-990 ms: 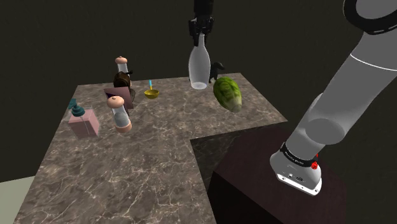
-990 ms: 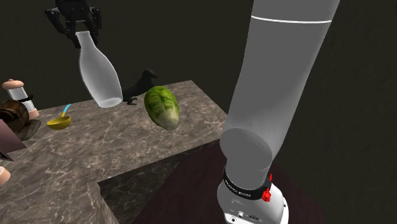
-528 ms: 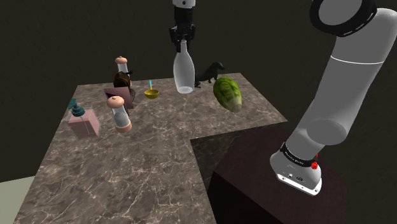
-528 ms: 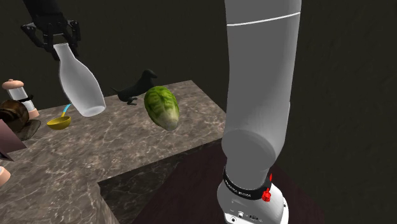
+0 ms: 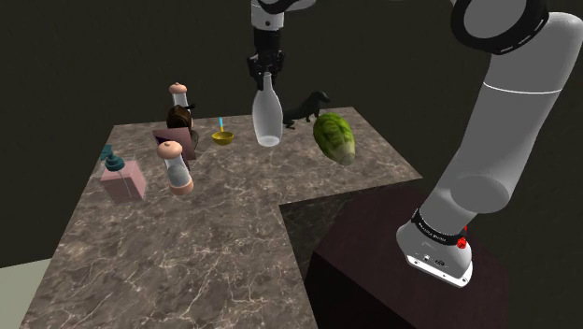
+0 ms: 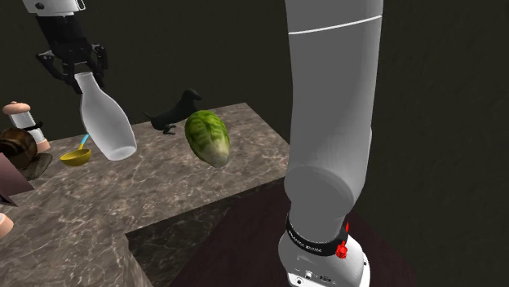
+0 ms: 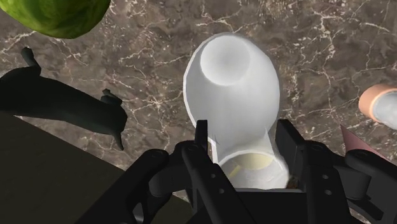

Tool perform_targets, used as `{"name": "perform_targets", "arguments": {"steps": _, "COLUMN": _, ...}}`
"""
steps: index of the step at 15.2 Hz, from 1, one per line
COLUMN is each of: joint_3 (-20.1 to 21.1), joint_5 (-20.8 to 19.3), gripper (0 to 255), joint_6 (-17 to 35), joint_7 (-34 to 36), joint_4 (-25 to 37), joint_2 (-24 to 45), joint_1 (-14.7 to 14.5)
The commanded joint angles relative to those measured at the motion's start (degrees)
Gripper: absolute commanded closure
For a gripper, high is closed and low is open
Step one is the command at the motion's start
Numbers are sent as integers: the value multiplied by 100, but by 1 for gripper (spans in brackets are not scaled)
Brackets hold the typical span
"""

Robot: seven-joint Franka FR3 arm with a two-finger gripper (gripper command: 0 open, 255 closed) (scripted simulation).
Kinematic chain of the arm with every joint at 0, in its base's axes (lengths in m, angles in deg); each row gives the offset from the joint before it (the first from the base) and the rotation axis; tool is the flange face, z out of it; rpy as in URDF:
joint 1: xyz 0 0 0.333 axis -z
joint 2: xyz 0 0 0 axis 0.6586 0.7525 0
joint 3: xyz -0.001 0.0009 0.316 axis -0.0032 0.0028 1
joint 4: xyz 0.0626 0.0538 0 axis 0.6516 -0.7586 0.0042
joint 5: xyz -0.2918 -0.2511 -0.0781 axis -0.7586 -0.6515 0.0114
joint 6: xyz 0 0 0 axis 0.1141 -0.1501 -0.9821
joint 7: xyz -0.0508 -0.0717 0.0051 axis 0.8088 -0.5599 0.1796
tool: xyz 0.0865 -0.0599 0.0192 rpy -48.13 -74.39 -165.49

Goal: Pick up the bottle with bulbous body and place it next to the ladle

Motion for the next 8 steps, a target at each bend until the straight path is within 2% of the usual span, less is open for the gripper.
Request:
{"name": "perform_targets", "arguments": {"steps": 1, "joint_3": 2, "joint_5": -1, "gripper": 255, "joint_6": 147, "joint_7": 6, "joint_4": -134, "joint_2": 7, "joint_1": -3}}
{"name": "perform_targets", "arguments": {"steps": 8, "joint_3": -1, "joint_5": -7, "gripper": 255, "joint_6": 665, "joint_7": 9, "joint_4": -590, "joint_2": 68, "joint_1": -1}}
